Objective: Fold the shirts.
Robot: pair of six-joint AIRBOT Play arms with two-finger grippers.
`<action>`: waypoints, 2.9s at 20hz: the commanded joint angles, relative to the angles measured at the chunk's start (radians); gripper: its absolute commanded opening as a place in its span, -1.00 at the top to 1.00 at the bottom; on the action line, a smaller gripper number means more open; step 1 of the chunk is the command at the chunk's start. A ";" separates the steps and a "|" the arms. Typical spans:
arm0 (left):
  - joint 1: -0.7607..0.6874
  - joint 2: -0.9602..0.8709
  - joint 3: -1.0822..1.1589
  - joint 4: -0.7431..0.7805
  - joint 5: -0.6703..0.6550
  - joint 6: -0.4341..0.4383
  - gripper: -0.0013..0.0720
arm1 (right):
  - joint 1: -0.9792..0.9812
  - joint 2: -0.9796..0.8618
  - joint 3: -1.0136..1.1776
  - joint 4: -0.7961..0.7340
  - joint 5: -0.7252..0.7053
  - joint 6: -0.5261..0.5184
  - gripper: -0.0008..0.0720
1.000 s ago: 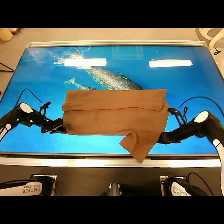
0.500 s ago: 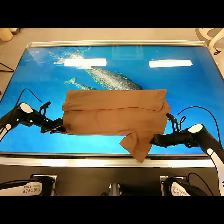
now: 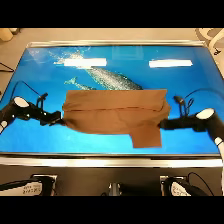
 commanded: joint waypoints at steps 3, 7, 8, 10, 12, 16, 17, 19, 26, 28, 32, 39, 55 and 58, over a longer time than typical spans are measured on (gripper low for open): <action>0.000 -0.031 0.204 -0.019 0.134 -0.111 0.92 | 0.006 -0.137 0.338 0.026 -0.084 -0.007 0.92; 0.000 -0.210 0.399 -0.092 0.110 -0.131 0.91 | 0.104 -0.345 0.516 0.040 -0.233 -0.037 0.92; 0.000 -0.251 0.446 -0.105 0.102 -0.131 0.91 | 0.121 -0.383 0.552 0.040 -0.264 -0.034 0.92; 0.000 -0.328 0.537 -0.107 0.092 -0.156 0.91 | 0.131 -0.445 0.602 0.040 -0.311 0.005 0.92; 0.000 -0.390 0.597 -0.108 0.092 -0.177 0.91 | 0.131 -0.481 0.616 0.023 -0.337 0.041 0.92; -0.012 -0.484 0.608 -0.108 0.093 -0.175 0.83 | 0.131 -0.529 0.615 -0.003 -0.325 0.043 0.91; -0.016 -0.488 0.608 -0.108 0.093 -0.172 0.26 | 0.131 -0.530 0.616 -0.006 -0.320 0.042 0.65; -0.008 -0.477 0.619 -0.096 0.079 -0.159 -0.98 | 0.129 -0.523 0.631 -0.042 -0.279 0.022 -0.77; 0.014 -0.337 0.640 -0.055 0.020 -0.126 -0.97 | 0.040 -0.538 0.664 -0.274 -0.027 0.130 -0.98; -0.005 -0.282 0.640 -0.055 0.021 -0.120 -0.97 | 0.038 -0.555 0.664 -0.256 -0.004 0.130 -0.98; -0.074 -0.200 0.640 -0.056 0.004 -0.111 -0.97 | 0.038 -0.606 0.664 -0.156 -0.009 0.190 -0.98; -0.225 -0.179 0.639 -0.055 -0.023 -0.111 -0.97 | 0.082 -0.651 0.664 -0.014 0.019 0.201 -0.21; -0.663 -0.623 0.637 -0.801 0.280 -0.005 0.90 | 0.091 -0.100 0.684 0.093 0.308 0.103 0.92; -0.737 -0.660 0.638 -0.988 0.323 0.084 0.90 | 0.091 -0.031 0.684 0.093 0.376 0.103 0.92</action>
